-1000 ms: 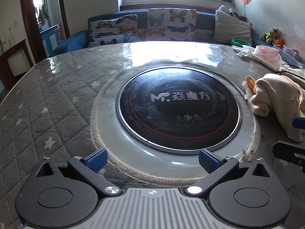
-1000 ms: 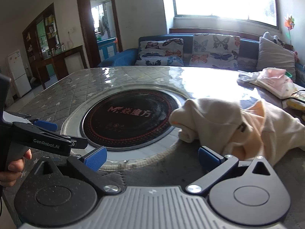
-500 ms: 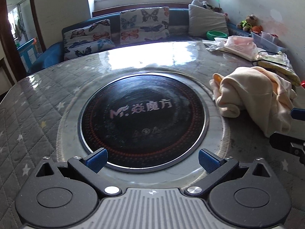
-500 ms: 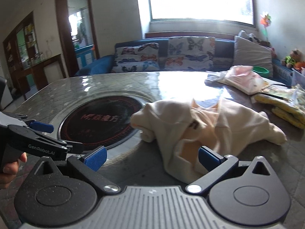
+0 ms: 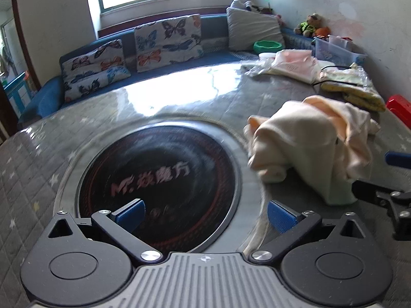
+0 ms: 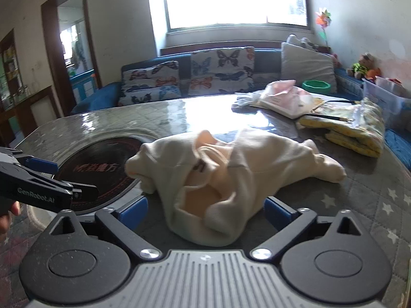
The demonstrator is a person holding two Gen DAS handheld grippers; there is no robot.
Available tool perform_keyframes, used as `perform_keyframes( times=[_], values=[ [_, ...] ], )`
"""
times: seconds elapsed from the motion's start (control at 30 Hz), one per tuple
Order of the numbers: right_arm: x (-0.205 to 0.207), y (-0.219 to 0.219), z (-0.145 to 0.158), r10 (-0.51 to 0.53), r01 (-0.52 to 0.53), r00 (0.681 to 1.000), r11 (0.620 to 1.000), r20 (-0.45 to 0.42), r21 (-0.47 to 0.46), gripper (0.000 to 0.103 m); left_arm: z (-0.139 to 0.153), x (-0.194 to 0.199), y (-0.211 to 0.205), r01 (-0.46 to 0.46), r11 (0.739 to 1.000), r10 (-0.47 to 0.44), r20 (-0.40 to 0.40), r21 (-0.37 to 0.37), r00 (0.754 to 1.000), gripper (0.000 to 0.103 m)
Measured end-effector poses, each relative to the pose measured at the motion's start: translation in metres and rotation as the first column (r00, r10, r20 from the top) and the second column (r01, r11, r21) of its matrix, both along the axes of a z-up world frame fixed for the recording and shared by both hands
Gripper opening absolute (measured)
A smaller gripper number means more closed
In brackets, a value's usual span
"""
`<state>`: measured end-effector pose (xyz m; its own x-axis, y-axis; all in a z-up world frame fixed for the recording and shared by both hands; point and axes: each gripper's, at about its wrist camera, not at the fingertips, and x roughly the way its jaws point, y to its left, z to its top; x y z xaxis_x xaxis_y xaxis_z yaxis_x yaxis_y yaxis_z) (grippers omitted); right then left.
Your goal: Fold clothes
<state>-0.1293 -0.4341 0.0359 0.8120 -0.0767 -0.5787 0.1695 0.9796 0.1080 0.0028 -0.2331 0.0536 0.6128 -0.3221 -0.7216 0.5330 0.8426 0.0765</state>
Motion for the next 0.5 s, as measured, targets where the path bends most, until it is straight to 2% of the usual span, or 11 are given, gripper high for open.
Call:
perform_keyframes(
  times=[0.27, 0.5],
  values=[
    [0.003, -0.016, 0.0, -0.043, 0.043, 0.999, 0.999, -0.002, 0.014, 0.088, 0.011, 0.005, -0.029, 0.052, 0.999, -0.051, 0.014, -0.005, 0.999, 0.103],
    [0.012, -0.026, -0.002, -0.069, 0.069, 0.998, 0.997, -0.013, 0.028, 0.069, 0.02, 0.014, -0.056, 0.094, 0.996, -0.094, 0.018, 0.002, 0.995, 0.103]
  ],
)
